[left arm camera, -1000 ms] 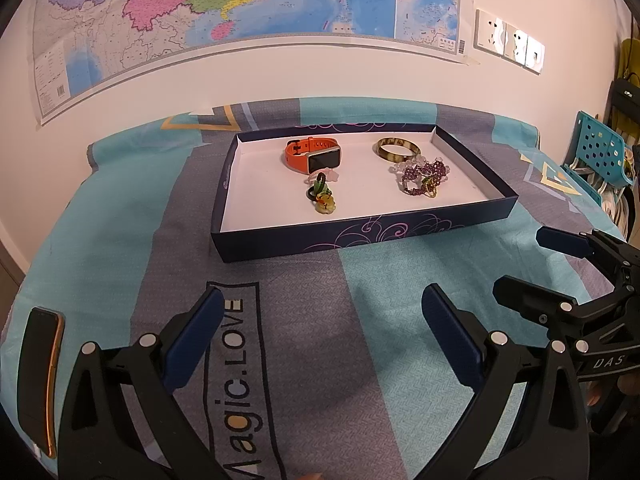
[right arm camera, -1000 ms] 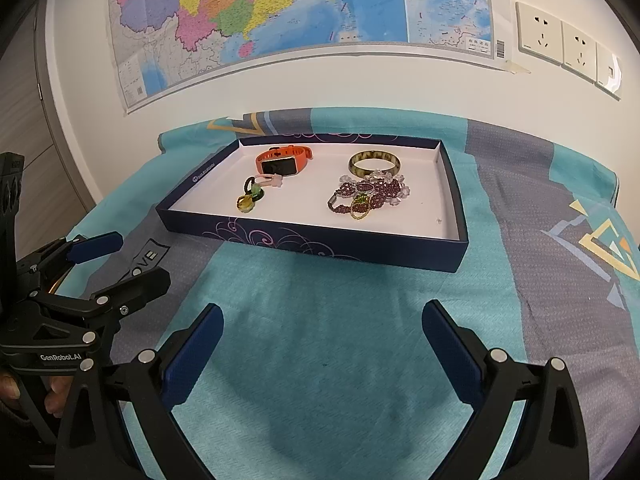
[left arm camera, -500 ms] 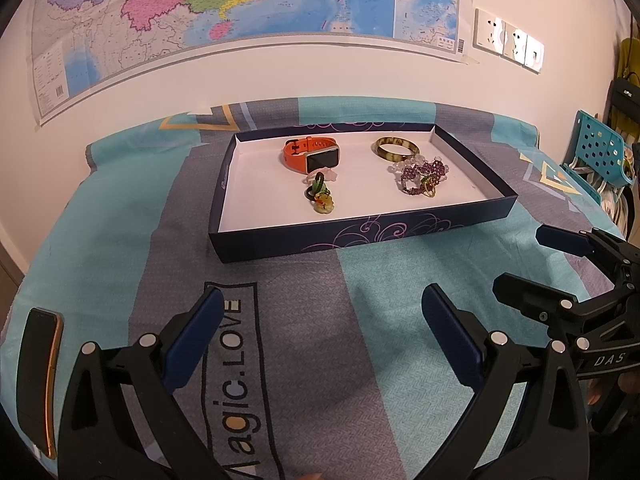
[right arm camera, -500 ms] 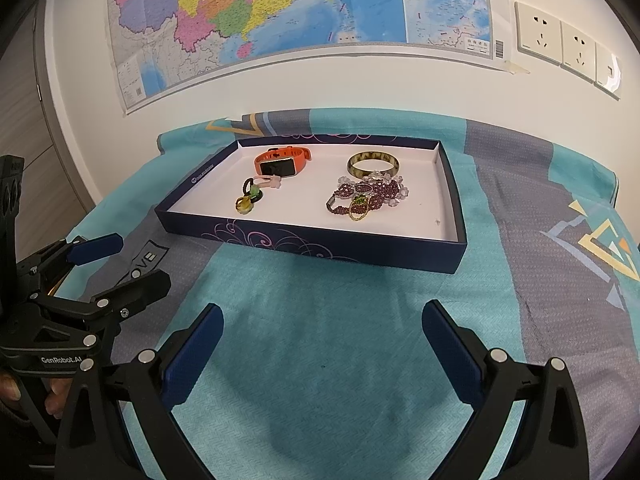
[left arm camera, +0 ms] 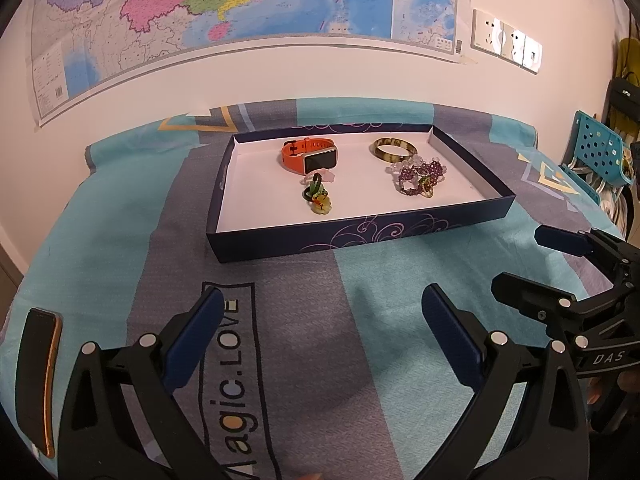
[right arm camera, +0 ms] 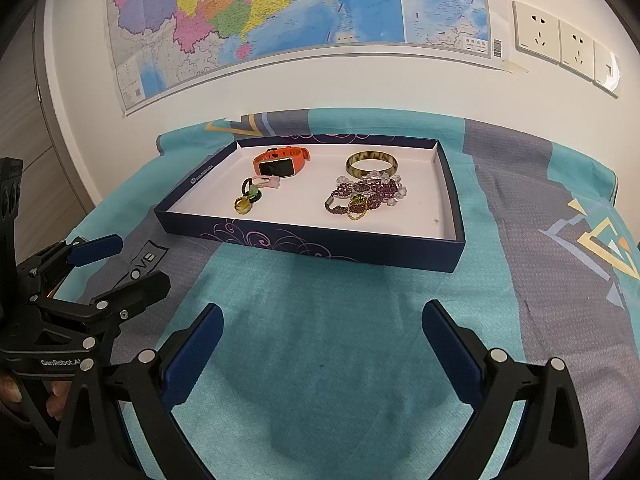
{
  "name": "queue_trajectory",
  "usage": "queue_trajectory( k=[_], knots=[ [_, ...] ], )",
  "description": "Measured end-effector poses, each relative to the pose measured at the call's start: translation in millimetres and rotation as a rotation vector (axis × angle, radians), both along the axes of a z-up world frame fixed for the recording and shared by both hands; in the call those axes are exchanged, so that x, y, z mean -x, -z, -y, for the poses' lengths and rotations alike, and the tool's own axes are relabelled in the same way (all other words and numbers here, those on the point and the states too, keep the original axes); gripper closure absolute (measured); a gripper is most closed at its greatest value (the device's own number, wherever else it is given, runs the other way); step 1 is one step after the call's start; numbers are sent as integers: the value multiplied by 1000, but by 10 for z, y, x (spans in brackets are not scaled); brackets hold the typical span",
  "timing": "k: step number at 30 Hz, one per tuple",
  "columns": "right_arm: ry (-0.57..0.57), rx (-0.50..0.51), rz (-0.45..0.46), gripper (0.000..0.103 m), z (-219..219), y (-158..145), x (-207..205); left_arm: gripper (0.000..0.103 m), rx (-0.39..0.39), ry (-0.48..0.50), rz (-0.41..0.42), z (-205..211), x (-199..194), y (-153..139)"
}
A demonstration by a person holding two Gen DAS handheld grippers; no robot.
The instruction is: Organize jewelry
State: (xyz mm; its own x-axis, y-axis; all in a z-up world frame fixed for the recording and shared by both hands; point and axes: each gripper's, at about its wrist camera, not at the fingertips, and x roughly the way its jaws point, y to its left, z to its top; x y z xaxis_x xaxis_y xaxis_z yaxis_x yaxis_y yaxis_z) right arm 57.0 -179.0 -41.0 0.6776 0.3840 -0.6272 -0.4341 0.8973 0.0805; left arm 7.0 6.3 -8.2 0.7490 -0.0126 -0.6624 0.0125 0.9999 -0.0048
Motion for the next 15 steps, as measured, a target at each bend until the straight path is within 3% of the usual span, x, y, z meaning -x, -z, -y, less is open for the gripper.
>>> queue_trajectory(
  k=[9,15],
  knots=[
    [-3,3,3,7,7,0,14,6,17,2,24,-21,13,-27],
    [-10,62,-20,7,68,39,-54,6,15,-2,-37,-57,-66,49]
  ],
)
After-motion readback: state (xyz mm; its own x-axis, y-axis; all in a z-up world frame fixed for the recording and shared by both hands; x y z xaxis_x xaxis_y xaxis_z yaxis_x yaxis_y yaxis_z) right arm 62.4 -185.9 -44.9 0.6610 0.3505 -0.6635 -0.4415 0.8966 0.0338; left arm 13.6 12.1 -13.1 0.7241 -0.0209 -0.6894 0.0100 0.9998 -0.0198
